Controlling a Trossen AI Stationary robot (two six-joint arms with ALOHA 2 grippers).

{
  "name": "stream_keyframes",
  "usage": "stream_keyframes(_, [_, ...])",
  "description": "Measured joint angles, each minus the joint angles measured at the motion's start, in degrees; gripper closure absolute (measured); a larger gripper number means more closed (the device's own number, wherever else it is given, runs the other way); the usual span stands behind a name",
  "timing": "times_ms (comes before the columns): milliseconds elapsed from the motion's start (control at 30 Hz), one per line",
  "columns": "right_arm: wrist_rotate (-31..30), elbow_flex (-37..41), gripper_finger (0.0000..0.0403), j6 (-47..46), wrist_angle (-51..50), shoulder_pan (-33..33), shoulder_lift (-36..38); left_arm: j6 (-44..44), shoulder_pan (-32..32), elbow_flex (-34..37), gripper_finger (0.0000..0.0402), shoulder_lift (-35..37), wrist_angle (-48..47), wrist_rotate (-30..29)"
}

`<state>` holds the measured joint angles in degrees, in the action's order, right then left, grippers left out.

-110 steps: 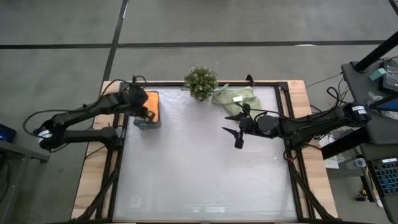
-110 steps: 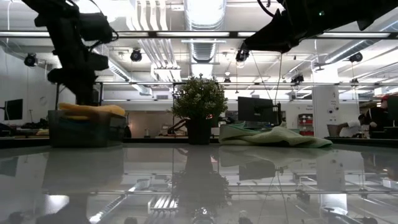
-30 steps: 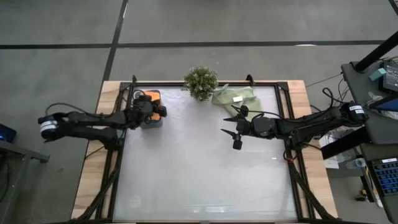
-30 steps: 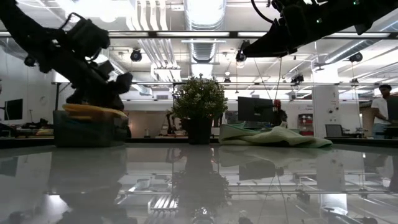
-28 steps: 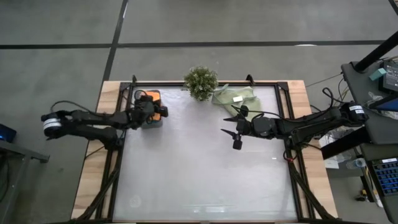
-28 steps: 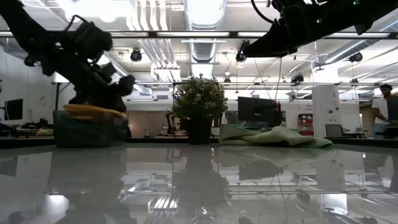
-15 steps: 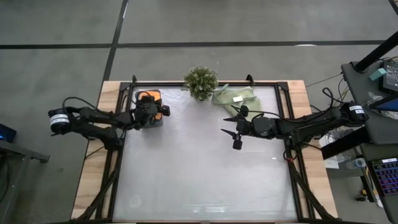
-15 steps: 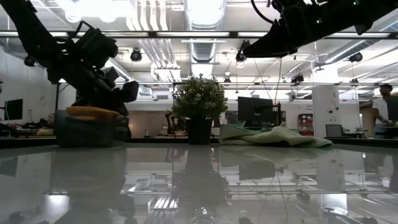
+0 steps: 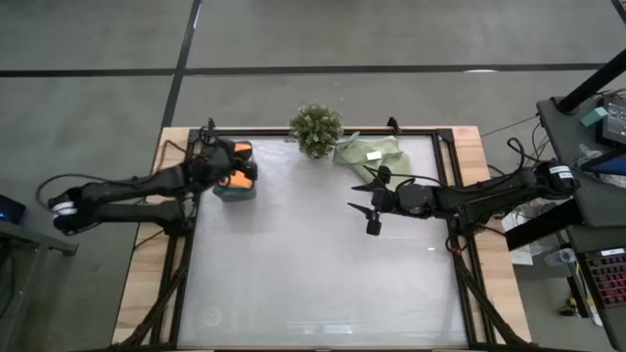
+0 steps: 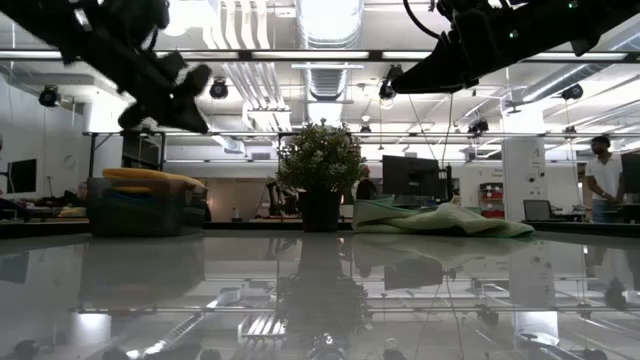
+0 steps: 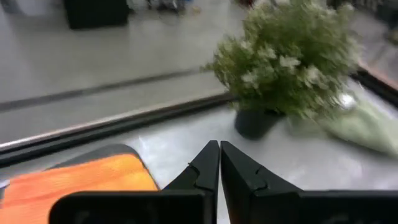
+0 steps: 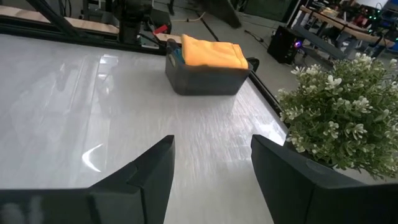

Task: Fold microfiber towels
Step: Put the orange microfiber cloth into the black bin

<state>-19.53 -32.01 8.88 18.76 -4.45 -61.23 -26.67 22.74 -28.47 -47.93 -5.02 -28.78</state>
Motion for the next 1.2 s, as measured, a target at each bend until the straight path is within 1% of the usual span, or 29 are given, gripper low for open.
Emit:
stream_keyframes(100, [0.0,0.0,0.0202,0.02,-0.02,0.0,-0.01,-1.93,0.0,-5.68,0.0401,1.57,-15.6,5.96])
stream_keyframes(167, [0.0,0.0,0.0202,0.06,-0.02,0.0,0.0,-2.98,0.0,-7.94,0.0401,0.69,-22.91,11.48])
stream_keyframes(233, [0.0,0.0,0.0202,-0.09,-0.02,-0.01,0.0,-2.96,-0.01,-8.76,0.0401,-1.08,-27.16,17.2])
stream_keyframes(267, [0.0,0.0,0.0202,-0.19,-0.02,0.0,0.0,-2.97,-0.07,-8.95,0.0401,-2.18,-28.05,19.06])
stream_keyframes(367, [0.01,0.0,0.0202,-0.28,-0.02,-0.02,0.0,-2.63,-0.04,-9.11,0.0401,-5.78,-28.66,21.88])
stream_keyframes(500, [0.02,0.0,0.0202,-0.76,-0.04,-0.02,0.0,-2.5,-0.02,-8.99,0.0401,-10.03,-28.62,22.0])
stream_keyframes(633, [0.04,0.0,0.0202,-0.74,-0.13,-0.02,0.0,-2.73,0.0,-8.9,0.0401,-13.18,-28.61,20.63])
stream_keyframes(800, [0.04,0.0,0.0202,-0.74,-0.5,-0.02,0.0,-2.83,0.02,-8.91,0.0401,-15.01,-28.83,20.24])
stream_keyframes(900, [0.04,0.0,0.0202,-0.75,-0.49,-0.02,0.0,-2.78,0.0,-11.06,0.0402,-14.65,-31.19,20.24])
stream_keyframes(967, [0.04,0.0,0.0202,-0.74,-0.5,-0.02,0.0,-2.4,0.0,-13.6,0.0402,-13.54,-35.15,20.22])
stream_keyframes(1033, [0.06,0.0,0.0202,-0.75,-0.52,-0.02,0.0,-1.75,0.0,-16.47,0.0402,-12.61,-41.53,19.76])
stream_keyframes(1133, [0.07,0.0,0.0202,-0.83,-0.52,-0.02,0.0,-1.21,0.0,-20.32,0.0402,-11.49,-53.27,16.4])
stream_keyframes(1200, [0.07,0.0,0.0202,-0.83,-0.5,-0.02,0.0,-0.99,0.09,-21.35,0.0402,-11.14,-59.81,14.7])
